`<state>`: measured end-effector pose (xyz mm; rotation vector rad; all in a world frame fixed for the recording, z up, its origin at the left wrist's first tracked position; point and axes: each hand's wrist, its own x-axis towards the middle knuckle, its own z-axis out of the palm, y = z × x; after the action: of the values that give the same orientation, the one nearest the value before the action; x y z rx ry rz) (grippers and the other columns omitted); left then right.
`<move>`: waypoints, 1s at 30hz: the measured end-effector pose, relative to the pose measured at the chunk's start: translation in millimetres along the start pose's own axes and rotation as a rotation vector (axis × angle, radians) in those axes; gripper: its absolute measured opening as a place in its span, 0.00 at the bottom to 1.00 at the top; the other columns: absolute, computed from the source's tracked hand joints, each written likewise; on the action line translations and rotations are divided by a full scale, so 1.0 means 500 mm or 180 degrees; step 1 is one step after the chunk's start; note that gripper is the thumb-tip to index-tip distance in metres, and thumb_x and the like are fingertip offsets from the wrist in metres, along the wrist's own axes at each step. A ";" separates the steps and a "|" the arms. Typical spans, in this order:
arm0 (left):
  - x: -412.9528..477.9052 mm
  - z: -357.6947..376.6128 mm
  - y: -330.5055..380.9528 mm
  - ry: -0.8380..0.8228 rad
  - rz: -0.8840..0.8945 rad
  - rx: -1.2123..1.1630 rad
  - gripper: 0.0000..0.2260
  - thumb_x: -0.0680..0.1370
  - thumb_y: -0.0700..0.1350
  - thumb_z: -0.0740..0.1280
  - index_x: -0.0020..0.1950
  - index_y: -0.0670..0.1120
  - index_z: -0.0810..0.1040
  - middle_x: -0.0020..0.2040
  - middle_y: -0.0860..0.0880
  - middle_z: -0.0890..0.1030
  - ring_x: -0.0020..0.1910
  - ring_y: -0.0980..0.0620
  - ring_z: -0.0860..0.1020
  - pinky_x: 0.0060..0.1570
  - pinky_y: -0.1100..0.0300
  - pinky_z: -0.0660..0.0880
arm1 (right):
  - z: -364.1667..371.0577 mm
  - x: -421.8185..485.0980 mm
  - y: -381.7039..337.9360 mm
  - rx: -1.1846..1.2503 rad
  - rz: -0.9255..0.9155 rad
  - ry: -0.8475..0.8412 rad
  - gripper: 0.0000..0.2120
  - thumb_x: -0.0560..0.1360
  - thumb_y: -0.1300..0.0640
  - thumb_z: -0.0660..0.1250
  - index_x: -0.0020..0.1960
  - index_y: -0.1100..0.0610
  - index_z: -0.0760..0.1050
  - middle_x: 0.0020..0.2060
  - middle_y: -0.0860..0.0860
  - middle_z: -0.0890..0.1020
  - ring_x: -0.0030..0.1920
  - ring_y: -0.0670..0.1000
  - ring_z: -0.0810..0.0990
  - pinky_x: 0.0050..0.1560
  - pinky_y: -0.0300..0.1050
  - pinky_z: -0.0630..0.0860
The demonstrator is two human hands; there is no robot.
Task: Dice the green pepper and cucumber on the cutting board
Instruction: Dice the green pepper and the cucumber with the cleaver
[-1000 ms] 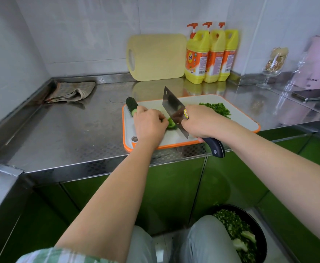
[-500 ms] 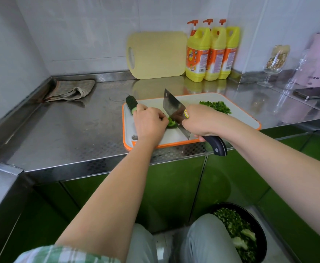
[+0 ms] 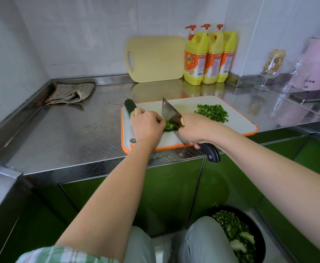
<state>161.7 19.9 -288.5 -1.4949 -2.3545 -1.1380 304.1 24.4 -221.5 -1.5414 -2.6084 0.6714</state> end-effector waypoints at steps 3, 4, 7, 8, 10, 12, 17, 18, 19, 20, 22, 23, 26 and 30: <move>0.001 0.003 -0.004 -0.0026 -0.0020 -0.0078 0.07 0.73 0.47 0.67 0.41 0.50 0.85 0.38 0.48 0.81 0.51 0.45 0.68 0.53 0.52 0.68 | -0.004 0.004 0.002 -0.0044 0.0006 0.0037 0.07 0.72 0.68 0.58 0.46 0.67 0.74 0.30 0.61 0.78 0.24 0.56 0.75 0.28 0.39 0.71; 0.000 0.003 -0.006 -0.0020 -0.0040 -0.0157 0.07 0.73 0.47 0.67 0.41 0.49 0.85 0.38 0.48 0.81 0.50 0.46 0.68 0.52 0.52 0.69 | -0.005 0.008 -0.003 -0.0137 -0.0003 0.0058 0.06 0.73 0.67 0.59 0.46 0.66 0.74 0.29 0.59 0.77 0.26 0.55 0.75 0.29 0.40 0.70; -0.005 -0.001 -0.008 0.0041 -0.0148 -0.0474 0.05 0.72 0.46 0.68 0.38 0.50 0.83 0.36 0.51 0.81 0.50 0.47 0.68 0.51 0.51 0.71 | -0.002 0.017 -0.016 -0.0189 0.0008 0.0204 0.07 0.74 0.65 0.61 0.51 0.66 0.74 0.32 0.57 0.76 0.32 0.56 0.76 0.31 0.42 0.70; -0.008 -0.005 -0.009 0.0052 -0.0183 -0.0569 0.05 0.72 0.46 0.68 0.37 0.50 0.82 0.35 0.53 0.81 0.51 0.48 0.68 0.51 0.51 0.71 | 0.001 0.024 -0.012 -0.0100 0.0022 0.0260 0.06 0.75 0.65 0.61 0.50 0.66 0.73 0.32 0.58 0.77 0.33 0.57 0.77 0.31 0.42 0.70; -0.011 -0.010 -0.008 0.0046 -0.0199 -0.0666 0.05 0.72 0.46 0.70 0.37 0.52 0.81 0.32 0.57 0.77 0.52 0.48 0.68 0.52 0.52 0.70 | 0.004 0.030 0.001 0.0198 0.0009 0.0371 0.03 0.75 0.65 0.58 0.47 0.64 0.70 0.34 0.59 0.77 0.32 0.58 0.78 0.31 0.41 0.71; -0.011 -0.010 -0.009 -0.0010 -0.0177 -0.0645 0.05 0.72 0.47 0.71 0.37 0.53 0.79 0.32 0.58 0.76 0.52 0.49 0.69 0.52 0.54 0.69 | 0.004 0.030 0.016 0.0499 -0.0056 0.0486 0.02 0.76 0.64 0.56 0.47 0.61 0.67 0.33 0.58 0.74 0.29 0.58 0.77 0.30 0.42 0.71; -0.005 -0.004 -0.013 -0.0019 -0.0137 -0.0572 0.05 0.73 0.50 0.72 0.39 0.52 0.79 0.36 0.56 0.78 0.53 0.49 0.69 0.52 0.53 0.69 | -0.018 0.011 0.026 0.0794 -0.0300 0.0608 0.07 0.77 0.63 0.55 0.40 0.57 0.61 0.31 0.56 0.71 0.25 0.56 0.72 0.29 0.43 0.70; -0.005 -0.003 -0.013 -0.0007 -0.0133 -0.0566 0.05 0.73 0.50 0.72 0.39 0.51 0.79 0.36 0.55 0.79 0.53 0.48 0.69 0.53 0.52 0.70 | -0.023 0.007 0.024 0.0741 -0.0315 0.0582 0.07 0.77 0.63 0.55 0.40 0.57 0.61 0.31 0.56 0.71 0.25 0.55 0.72 0.29 0.44 0.70; -0.004 -0.002 -0.013 0.0004 -0.0135 -0.0554 0.05 0.73 0.50 0.72 0.40 0.51 0.79 0.37 0.55 0.80 0.53 0.48 0.69 0.53 0.51 0.70 | -0.025 0.003 0.022 0.0688 -0.0321 0.0550 0.08 0.77 0.63 0.55 0.39 0.57 0.61 0.31 0.56 0.72 0.25 0.55 0.72 0.28 0.43 0.70; -0.003 -0.002 -0.014 0.0011 -0.0140 -0.0534 0.05 0.73 0.50 0.71 0.40 0.51 0.79 0.38 0.54 0.81 0.53 0.48 0.70 0.53 0.51 0.70 | -0.026 0.000 0.021 0.0633 -0.0327 0.0519 0.09 0.77 0.63 0.55 0.38 0.56 0.61 0.30 0.56 0.73 0.24 0.55 0.72 0.27 0.41 0.69; -0.001 0.000 -0.015 0.0000 -0.0143 -0.0504 0.05 0.73 0.50 0.71 0.40 0.51 0.79 0.39 0.53 0.81 0.54 0.48 0.70 0.53 0.50 0.71 | -0.022 -0.006 0.018 0.0449 -0.0334 0.0453 0.09 0.76 0.63 0.55 0.38 0.57 0.63 0.30 0.57 0.75 0.23 0.54 0.74 0.27 0.39 0.68; 0.000 0.001 -0.015 -0.0008 -0.0141 -0.0497 0.04 0.73 0.49 0.71 0.39 0.51 0.79 0.39 0.53 0.81 0.54 0.48 0.70 0.53 0.49 0.71 | -0.018 -0.008 0.017 0.0343 -0.0336 0.0423 0.08 0.76 0.63 0.55 0.38 0.58 0.64 0.29 0.58 0.76 0.23 0.54 0.74 0.27 0.39 0.68; 0.001 0.005 -0.015 -0.0007 -0.0129 -0.0440 0.04 0.74 0.49 0.70 0.39 0.51 0.79 0.39 0.51 0.82 0.53 0.47 0.70 0.53 0.49 0.71 | -0.010 -0.009 0.017 0.0197 -0.0313 0.0398 0.05 0.76 0.63 0.55 0.41 0.60 0.65 0.28 0.58 0.76 0.22 0.53 0.75 0.28 0.40 0.69; 0.004 0.008 -0.018 -0.0005 -0.0135 -0.0384 0.04 0.74 0.48 0.69 0.40 0.50 0.81 0.40 0.50 0.82 0.53 0.47 0.70 0.53 0.51 0.71 | -0.006 -0.015 0.005 0.0091 -0.0191 0.0310 0.04 0.77 0.63 0.55 0.47 0.62 0.68 0.33 0.60 0.78 0.24 0.55 0.76 0.29 0.42 0.72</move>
<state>154.3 22.1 -295.2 -1.4894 -2.3682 -1.3108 310.6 20.0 -218.3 -1.4436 -2.5514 0.6102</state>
